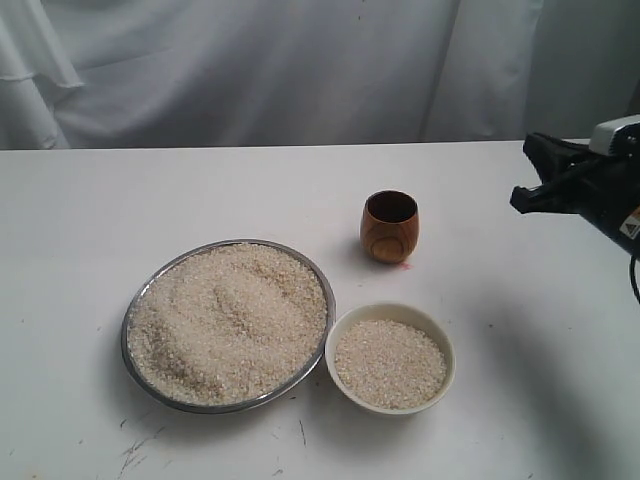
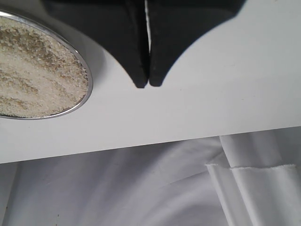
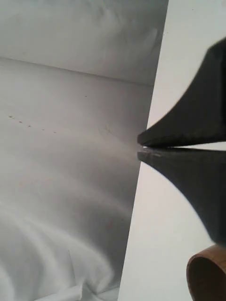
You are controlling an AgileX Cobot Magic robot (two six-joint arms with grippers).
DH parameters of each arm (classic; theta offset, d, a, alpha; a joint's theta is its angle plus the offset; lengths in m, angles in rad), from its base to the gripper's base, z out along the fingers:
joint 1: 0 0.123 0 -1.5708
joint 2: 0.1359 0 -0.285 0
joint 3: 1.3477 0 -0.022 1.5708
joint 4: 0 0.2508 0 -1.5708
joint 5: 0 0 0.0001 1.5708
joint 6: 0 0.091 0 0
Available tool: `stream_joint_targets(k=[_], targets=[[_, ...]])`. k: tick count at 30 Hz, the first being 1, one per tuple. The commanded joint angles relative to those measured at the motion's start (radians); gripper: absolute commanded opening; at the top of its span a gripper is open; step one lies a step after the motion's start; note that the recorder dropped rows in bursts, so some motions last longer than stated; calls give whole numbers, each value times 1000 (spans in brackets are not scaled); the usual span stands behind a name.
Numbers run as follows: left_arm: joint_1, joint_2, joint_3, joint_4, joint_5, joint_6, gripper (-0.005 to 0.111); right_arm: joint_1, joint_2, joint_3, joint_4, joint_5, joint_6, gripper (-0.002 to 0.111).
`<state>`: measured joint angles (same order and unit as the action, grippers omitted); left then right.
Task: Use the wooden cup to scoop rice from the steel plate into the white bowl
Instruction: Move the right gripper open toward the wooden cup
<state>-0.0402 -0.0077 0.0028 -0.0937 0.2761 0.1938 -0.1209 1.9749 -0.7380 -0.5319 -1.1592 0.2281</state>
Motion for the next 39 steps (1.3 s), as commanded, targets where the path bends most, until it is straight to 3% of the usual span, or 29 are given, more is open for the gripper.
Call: stream_joint_targets(k=[1, 16, 19, 22, 27, 29, 39], targets=[[-7, 8, -3, -1, -10, -2, 0, -7, 21, -6, 39, -13, -9, 0], [-7, 8, -3, -1, -10, -5, 0, -7, 28, -6, 129, 77, 117, 2], [-7, 8, -3, -1, -10, -5, 0, -7, 28, -9, 133, 73, 119, 12], [-7, 8, -3, -1, -10, -5, 0, -7, 28, -26, 140, 73, 126, 28], [-7, 8, -3, -1, -10, -2, 0, -7, 28, -38, 138, 72, 215, 73], [-7, 8, -3, -1, -10, -2, 0, -7, 28, -38, 145, 72, 240, 84], [-7, 8, -3, -1, -10, -4, 0, -7, 28, -38, 155, 40, 272, 86]])
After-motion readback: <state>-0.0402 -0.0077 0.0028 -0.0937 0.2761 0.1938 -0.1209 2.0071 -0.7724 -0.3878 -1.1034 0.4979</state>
